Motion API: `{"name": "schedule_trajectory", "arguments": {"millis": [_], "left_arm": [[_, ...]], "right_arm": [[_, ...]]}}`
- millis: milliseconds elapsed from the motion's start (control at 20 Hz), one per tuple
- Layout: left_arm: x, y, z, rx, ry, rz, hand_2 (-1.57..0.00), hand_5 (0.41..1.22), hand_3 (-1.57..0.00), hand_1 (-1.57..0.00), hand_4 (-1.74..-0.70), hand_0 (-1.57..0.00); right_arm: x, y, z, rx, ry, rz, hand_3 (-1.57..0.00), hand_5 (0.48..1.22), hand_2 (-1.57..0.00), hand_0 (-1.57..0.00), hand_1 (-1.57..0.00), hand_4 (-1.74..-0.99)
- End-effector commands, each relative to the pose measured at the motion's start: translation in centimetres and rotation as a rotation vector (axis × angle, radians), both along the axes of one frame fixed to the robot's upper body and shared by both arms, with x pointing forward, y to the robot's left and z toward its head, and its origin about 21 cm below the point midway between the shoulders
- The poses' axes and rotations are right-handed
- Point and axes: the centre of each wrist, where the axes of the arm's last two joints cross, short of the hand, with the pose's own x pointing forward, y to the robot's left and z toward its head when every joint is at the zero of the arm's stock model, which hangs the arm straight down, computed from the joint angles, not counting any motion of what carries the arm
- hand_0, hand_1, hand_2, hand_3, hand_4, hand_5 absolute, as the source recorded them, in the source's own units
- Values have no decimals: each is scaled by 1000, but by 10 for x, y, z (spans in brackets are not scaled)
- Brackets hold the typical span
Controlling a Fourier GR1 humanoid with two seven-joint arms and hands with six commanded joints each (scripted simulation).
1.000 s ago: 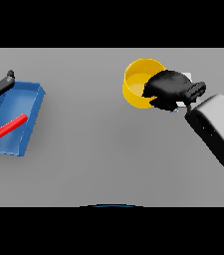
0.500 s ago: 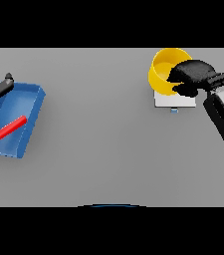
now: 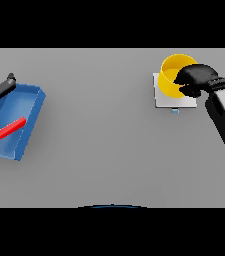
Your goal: Pick up the red beaker and tilt it to pour out 1 green nut into yellow bowl. Pick up the yellow bowl and place it on the metallic measuring scale.
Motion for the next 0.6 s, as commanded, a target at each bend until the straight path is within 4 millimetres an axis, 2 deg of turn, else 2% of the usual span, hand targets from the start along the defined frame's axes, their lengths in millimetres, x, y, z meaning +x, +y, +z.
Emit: {"name": "schedule_trajectory", "arguments": {"millis": [0, 200, 300, 400, 450, 500, 550], "left_arm": [[-1, 3, 0, 0, -3, 0, 1, 737, 1, 1, -796, 1], [1, 6, 4, -5, -13, 3, 1, 728, 1, 1, -805, 1], [2, 7, 5, -9, -14, -5, 1, 734, 1, 1, -806, 1], [4, 3, 3, -8, -12, -5, 1, 740, 1, 1, -811, 1], [2, 1, 0, -9, -3, -8, 1, 745, 1, 1, -813, 1], [3, 2, 1, -9, -6, -5, 1, 745, 1, 1, -812, 1], [4, 0, 0, -10, -2, -4, 1, 744, 1, 1, -812, 1]], "right_arm": [[0, -3, -4, 3, 9, -6, -1460, 1221, -1571, -1571, -1547, -1726], [4, -2, -16, -1, 11, -42, -1510, 1221, -1567, -1571, -1475, -1727], [4, -1, -18, 13, 19, -29, -1481, 1221, -1568, -1548, -1420, -1721], [6, -2, -17, 22, 39, -36, -1165, 1221, -1569, -1536, -1411, -1728], [8, -3, -16, 21, 47, -48, -1022, 1221, -1496, -1543, -1443, -1659], [7, -6, -15, 23, 61, -58, -907, 1134, -1348, -1525, -1350, -1596], [7, -5, -17, 28, 66, -65, -824, 1053, -1132, -1219, -1083, -1548]]}}
